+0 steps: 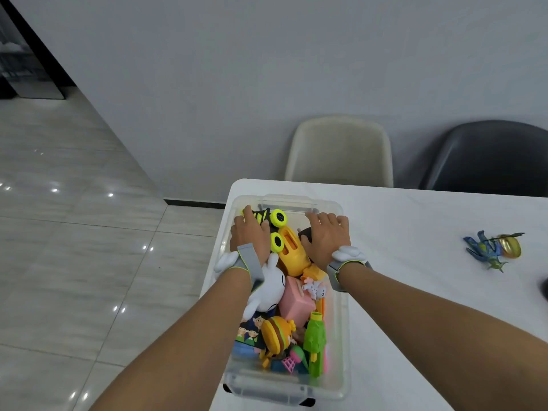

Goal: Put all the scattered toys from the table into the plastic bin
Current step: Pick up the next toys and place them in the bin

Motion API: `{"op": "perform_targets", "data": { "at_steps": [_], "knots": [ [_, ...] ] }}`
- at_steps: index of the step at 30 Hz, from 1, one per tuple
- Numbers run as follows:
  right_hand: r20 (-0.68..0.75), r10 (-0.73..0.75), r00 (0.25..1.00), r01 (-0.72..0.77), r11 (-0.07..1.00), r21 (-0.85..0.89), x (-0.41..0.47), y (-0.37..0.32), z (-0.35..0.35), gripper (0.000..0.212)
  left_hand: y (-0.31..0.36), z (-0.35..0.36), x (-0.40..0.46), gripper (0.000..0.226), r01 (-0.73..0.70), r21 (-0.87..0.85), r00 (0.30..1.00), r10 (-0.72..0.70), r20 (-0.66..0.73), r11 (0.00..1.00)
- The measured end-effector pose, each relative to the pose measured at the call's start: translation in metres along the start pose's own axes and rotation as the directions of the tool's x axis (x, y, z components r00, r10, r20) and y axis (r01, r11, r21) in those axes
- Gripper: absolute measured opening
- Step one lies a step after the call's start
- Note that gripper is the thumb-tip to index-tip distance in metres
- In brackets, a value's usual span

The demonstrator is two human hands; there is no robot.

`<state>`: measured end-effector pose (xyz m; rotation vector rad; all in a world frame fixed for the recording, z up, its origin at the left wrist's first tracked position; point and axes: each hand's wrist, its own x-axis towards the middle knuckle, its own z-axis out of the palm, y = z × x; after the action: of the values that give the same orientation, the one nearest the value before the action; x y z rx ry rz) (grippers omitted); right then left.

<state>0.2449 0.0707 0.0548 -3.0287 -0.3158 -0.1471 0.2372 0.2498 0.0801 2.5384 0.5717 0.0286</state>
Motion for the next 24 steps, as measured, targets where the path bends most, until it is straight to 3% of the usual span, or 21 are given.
{"op": "perform_targets", "data": {
  "at_steps": [5, 12, 24],
  "knots": [
    [-0.074, 0.082, 0.994, -0.068, 0.982, 0.176, -0.01, 0.0, -0.01, 0.04, 0.02, -0.006, -0.024, 0.054, -0.165, -0.007, 0.978, 0.163, -0.129, 0.986],
    [-0.14, 0.202, 0.969, -0.132, 0.908, 0.398, -0.035, 0.023, -0.047, 0.04, 0.062, 0.0, -0.059, 0.055, -0.345, -0.112, 0.936, 0.332, -0.119, 0.932],
    [-0.172, 0.465, 0.868, -0.354, 0.824, 0.442, -0.11, 0.163, -0.084, 0.039, 0.176, 0.061, -0.127, 0.051, -0.513, -0.21, 0.853, 0.521, -0.019, 0.832]
  ]
}}
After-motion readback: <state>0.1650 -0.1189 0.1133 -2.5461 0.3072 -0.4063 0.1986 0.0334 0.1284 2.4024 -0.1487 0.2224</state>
